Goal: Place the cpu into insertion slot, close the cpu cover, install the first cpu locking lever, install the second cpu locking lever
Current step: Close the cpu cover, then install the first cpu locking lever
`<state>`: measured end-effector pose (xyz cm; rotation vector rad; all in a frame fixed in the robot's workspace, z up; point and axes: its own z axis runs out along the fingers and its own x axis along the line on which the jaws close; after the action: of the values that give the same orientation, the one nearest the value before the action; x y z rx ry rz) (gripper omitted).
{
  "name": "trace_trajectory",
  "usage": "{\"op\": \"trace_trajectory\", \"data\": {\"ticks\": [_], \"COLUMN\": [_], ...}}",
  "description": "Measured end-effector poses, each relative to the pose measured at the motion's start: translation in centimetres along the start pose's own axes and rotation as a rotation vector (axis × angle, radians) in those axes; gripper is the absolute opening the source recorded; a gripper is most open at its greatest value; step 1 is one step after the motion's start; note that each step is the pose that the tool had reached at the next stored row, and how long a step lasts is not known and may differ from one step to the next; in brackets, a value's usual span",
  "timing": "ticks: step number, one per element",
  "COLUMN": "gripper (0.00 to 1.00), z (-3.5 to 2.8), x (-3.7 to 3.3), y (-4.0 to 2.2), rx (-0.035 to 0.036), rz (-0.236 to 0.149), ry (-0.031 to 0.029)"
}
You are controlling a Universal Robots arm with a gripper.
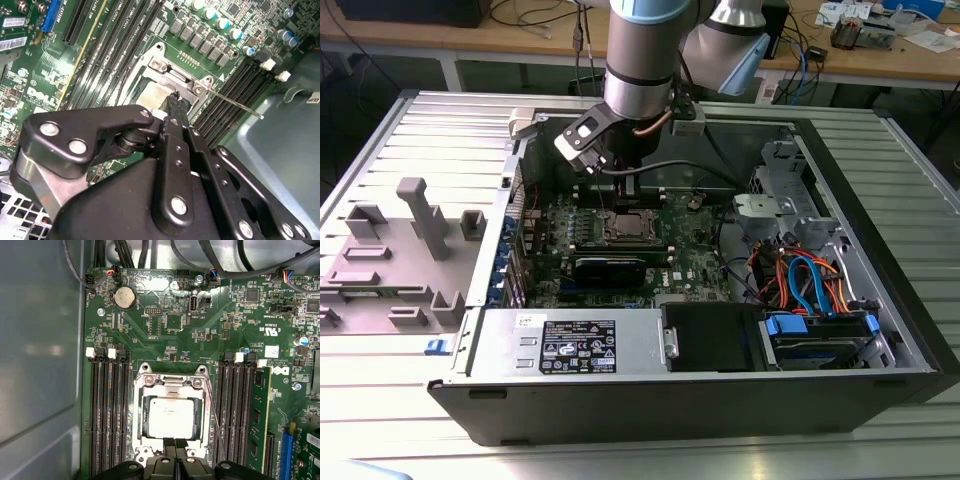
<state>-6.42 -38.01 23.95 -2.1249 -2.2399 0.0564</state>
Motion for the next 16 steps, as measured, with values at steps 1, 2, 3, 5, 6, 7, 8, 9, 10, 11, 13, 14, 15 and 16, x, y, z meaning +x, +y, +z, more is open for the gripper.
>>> {"op": "trace_trajectory", "data": {"ticks": [1,2,3,5,6,7,8,9,10,11,13,14,15,16], "gripper": [0.11,0.11,0.11,0.11,0.11,0.11,0.11,0.11,0.11,0.11,0.11,0.11,0.11,0.11], "z": [0.00,0.00,0.00,0.00,0.00,-0.01,-0.01,-0.01,-0.01,-0.01,-0.01,-0.01,-0.01,-0.01], "x": [0.00,0.00,0.00,0.00,0.00,0.00,-0.01,-0.02,-0.03,-0.03,-0.03,-0.03,-0.03,-0.03], "y": [0.00,0.00,0.00,0.00,0.00,0.00,-0.01,-0.01,-0.02,-0.02,-0.02,-0.02,-0.02,-0.02], "rx": [0.0000,0.0000,0.0000,0.0000,0.0000,0.0001,0.0001,0.0003,0.0004,0.0005,0.0007,0.0008,0.0009,0.0010], "rz": [0.000,0.000,0.000,0.000,0.000,0.000,-0.002,-0.010,-0.019,-0.028,-0.053,-0.059,-0.069,-0.077], "ry": [0.0000,0.0001,0.0001,0.0001,0.0000,0.0000,-0.0002,-0.0008,-0.0013,-0.0017,-0.0022,-0.0025,-0.0027,-0.0033]}}
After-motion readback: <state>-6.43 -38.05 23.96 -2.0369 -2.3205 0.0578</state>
